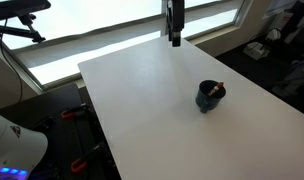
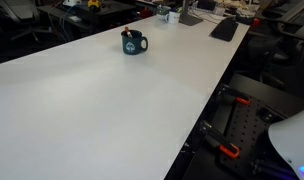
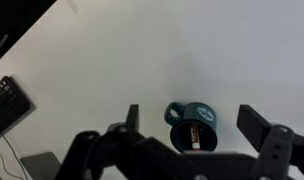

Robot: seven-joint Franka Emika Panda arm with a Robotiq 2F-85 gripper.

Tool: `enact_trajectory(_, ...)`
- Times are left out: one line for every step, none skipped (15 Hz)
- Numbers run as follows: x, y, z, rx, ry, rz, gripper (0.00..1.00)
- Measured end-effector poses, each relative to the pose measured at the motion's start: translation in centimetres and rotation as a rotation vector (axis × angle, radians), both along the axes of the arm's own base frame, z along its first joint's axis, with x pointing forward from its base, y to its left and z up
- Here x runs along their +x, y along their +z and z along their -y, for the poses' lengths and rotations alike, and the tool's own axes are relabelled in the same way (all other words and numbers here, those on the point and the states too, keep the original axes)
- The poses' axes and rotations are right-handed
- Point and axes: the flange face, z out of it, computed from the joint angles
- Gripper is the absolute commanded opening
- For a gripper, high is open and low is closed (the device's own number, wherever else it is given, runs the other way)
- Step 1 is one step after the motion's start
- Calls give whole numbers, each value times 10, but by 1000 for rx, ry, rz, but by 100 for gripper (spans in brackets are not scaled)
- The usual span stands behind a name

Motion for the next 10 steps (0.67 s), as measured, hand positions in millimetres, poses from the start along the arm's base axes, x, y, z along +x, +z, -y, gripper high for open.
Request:
enact_trajectory(4, -6, -2, -15, -19, 9, 100)
enact_trajectory(10, -12, -3, -27, -40, 19, 100)
enact_trajectory(16, -18, -4, -38, -62, 28, 100)
enact_trajectory(24, -24, -2, -52, -87, 37, 100)
enact_trajectory(33, -29, 1, -63, -114, 45, 100)
enact_trajectory(42, -34, 5, -71, -141, 54, 100)
enact_trajectory(51, -39, 10, -76, -166, 60, 100)
enact_trajectory(60, -43, 16, -81, -188, 67, 100)
enact_trajectory(68, -47, 22, -87, -207, 73, 100)
enact_trajectory(76, -51, 29, -92, -220, 77, 100)
